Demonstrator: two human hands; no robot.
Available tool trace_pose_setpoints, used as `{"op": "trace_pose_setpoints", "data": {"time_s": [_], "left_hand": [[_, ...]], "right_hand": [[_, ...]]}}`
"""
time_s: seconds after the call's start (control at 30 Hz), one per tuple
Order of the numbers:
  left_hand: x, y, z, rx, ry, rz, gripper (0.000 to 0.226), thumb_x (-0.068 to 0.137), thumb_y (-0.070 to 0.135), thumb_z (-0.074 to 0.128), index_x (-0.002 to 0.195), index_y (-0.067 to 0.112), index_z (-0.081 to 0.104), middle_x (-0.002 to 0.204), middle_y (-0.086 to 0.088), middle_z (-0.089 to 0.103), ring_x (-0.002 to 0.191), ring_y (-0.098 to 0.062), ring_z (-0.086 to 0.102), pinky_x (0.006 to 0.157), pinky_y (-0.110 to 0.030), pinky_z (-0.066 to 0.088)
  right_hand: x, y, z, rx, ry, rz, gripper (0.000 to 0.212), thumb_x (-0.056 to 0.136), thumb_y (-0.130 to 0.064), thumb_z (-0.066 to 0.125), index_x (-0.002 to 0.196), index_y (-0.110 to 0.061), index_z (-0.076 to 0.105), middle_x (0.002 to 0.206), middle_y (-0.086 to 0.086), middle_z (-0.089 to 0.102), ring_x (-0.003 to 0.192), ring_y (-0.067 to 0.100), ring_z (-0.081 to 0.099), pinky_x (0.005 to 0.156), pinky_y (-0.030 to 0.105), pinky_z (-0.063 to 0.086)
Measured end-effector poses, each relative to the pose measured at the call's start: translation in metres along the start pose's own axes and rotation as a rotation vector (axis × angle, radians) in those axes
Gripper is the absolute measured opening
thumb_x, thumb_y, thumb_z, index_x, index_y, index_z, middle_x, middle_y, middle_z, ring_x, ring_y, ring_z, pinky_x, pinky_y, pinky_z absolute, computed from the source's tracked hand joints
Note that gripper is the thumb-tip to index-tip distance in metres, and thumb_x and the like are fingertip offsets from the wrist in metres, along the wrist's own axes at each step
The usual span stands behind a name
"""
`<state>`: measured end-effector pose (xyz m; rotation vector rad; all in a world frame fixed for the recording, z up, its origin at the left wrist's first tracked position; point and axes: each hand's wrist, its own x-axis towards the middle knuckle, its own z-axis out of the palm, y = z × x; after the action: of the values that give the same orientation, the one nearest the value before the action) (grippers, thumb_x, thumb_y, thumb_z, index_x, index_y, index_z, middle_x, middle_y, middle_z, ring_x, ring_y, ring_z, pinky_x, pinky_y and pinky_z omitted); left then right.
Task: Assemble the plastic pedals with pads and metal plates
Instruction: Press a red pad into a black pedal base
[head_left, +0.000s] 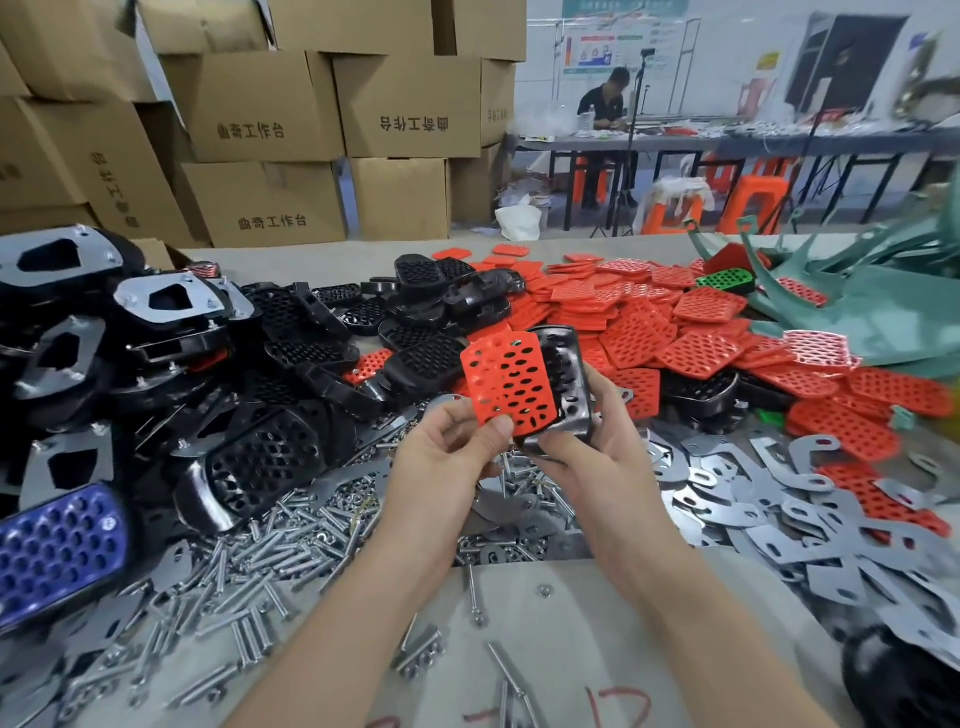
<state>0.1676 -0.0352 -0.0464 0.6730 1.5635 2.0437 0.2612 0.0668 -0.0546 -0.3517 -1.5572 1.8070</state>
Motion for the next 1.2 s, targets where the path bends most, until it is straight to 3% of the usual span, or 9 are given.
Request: {"op": "trace_pose_setpoints", "data": {"time_s": [0.13, 0.27, 0.4, 0.57, 0.7, 0.83, 0.97, 1.07, 1.2], "left_hand": [[-0.0010, -0.0004, 0.0013, 0.070, 0.012, 0.054, 0.011, 0.093, 0.013, 0.069, 0.103, 0.018, 0.071, 0.094, 0.007, 0.077, 0.074, 0.001, 0.065, 0.060, -0.014, 0.049], [-0.0025, 0.0008, 0.0009, 0.085, -0.005, 0.037, 0.009, 0.094, 0.017, 0.068, 0.101, 0.021, 0.072, 0.092, 0.010, 0.077, 0.071, 0.002, 0.064, 0.068, -0.024, 0.051], [-0.0047, 0.0036, 0.0040, 0.093, -0.010, 0.080, 0.008, 0.094, 0.013, 0.068, 0.100, 0.016, 0.070, 0.088, 0.007, 0.077, 0.075, 0.002, 0.068, 0.059, -0.014, 0.050], [-0.0060, 0.0051, 0.0073, 0.205, 0.008, 0.098, 0.006, 0.094, 0.017, 0.068, 0.099, 0.013, 0.068, 0.089, 0.000, 0.074, 0.078, -0.010, 0.068, 0.077, -0.041, 0.056], [-0.0083, 0.0061, 0.0088, 0.176, 0.044, 0.072, 0.015, 0.093, 0.022, 0.070, 0.099, 0.015, 0.058, 0.104, -0.010, 0.062, 0.072, -0.020, 0.066, 0.051, -0.030, 0.056], [-0.0069, 0.0041, 0.0073, 0.221, 0.037, 0.078, 0.032, 0.091, 0.025, 0.072, 0.117, 0.028, 0.053, 0.112, -0.002, 0.061, 0.096, -0.017, 0.067, 0.076, -0.049, 0.060], [-0.0064, 0.0057, 0.0050, 0.144, -0.008, 0.015, 0.036, 0.092, 0.027, 0.072, 0.123, 0.033, 0.054, 0.117, 0.002, 0.064, 0.078, -0.010, 0.071, 0.052, -0.027, 0.056], [-0.0069, 0.0054, 0.0031, 0.160, -0.009, 0.051, 0.029, 0.092, 0.027, 0.071, 0.115, 0.040, 0.058, 0.114, 0.006, 0.064, 0.076, -0.005, 0.071, 0.050, -0.021, 0.054], [-0.0065, 0.0050, 0.0030, 0.214, -0.028, 0.019, 0.022, 0.092, 0.037, 0.070, 0.110, 0.043, 0.060, 0.106, 0.012, 0.068, 0.084, -0.016, 0.072, 0.051, -0.021, 0.051]], "right_hand": [[-0.0012, 0.0004, 0.0017, -0.045, -0.013, -0.038, 0.062, 0.077, -0.014, 0.067, 0.121, -0.056, 0.061, 0.114, -0.003, 0.075, 0.116, 0.021, 0.069, 0.103, 0.040, 0.052], [-0.0007, 0.0017, -0.0013, -0.032, -0.023, -0.037, 0.062, 0.078, -0.015, 0.067, 0.127, -0.052, 0.060, 0.119, 0.000, 0.074, 0.118, 0.023, 0.068, 0.098, 0.036, 0.055], [-0.0026, 0.0030, -0.0005, -0.051, -0.031, -0.029, 0.061, 0.083, -0.009, 0.061, 0.129, -0.050, 0.059, 0.122, 0.000, 0.073, 0.121, 0.021, 0.066, 0.106, 0.043, 0.051], [-0.0034, 0.0039, 0.0012, -0.060, -0.064, -0.008, 0.054, 0.089, -0.016, 0.060, 0.138, -0.038, 0.054, 0.129, -0.001, 0.071, 0.125, 0.018, 0.065, 0.112, 0.049, 0.046], [-0.0029, 0.0048, 0.0017, -0.068, -0.040, -0.015, 0.050, 0.095, -0.014, 0.059, 0.140, -0.034, 0.053, 0.130, -0.001, 0.070, 0.124, 0.020, 0.065, 0.112, 0.052, 0.046], [-0.0031, 0.0044, 0.0023, -0.075, -0.038, 0.004, 0.046, 0.104, -0.004, 0.054, 0.139, -0.034, 0.054, 0.125, -0.002, 0.072, 0.121, 0.020, 0.067, 0.110, 0.052, 0.048], [-0.0018, 0.0045, -0.0001, -0.076, -0.049, 0.020, 0.045, 0.104, -0.004, 0.054, 0.140, -0.031, 0.054, 0.124, -0.001, 0.073, 0.118, 0.019, 0.069, 0.096, 0.037, 0.057], [-0.0016, 0.0048, -0.0017, -0.061, -0.056, 0.038, 0.045, 0.104, -0.004, 0.054, 0.140, -0.030, 0.054, 0.122, -0.001, 0.074, 0.114, 0.015, 0.070, 0.082, 0.023, 0.057], [-0.0006, 0.0043, -0.0013, 0.023, -0.026, 0.105, 0.045, 0.105, -0.006, 0.053, 0.142, -0.031, 0.054, 0.125, 0.003, 0.073, 0.120, 0.027, 0.068, 0.104, 0.051, 0.053]]}}
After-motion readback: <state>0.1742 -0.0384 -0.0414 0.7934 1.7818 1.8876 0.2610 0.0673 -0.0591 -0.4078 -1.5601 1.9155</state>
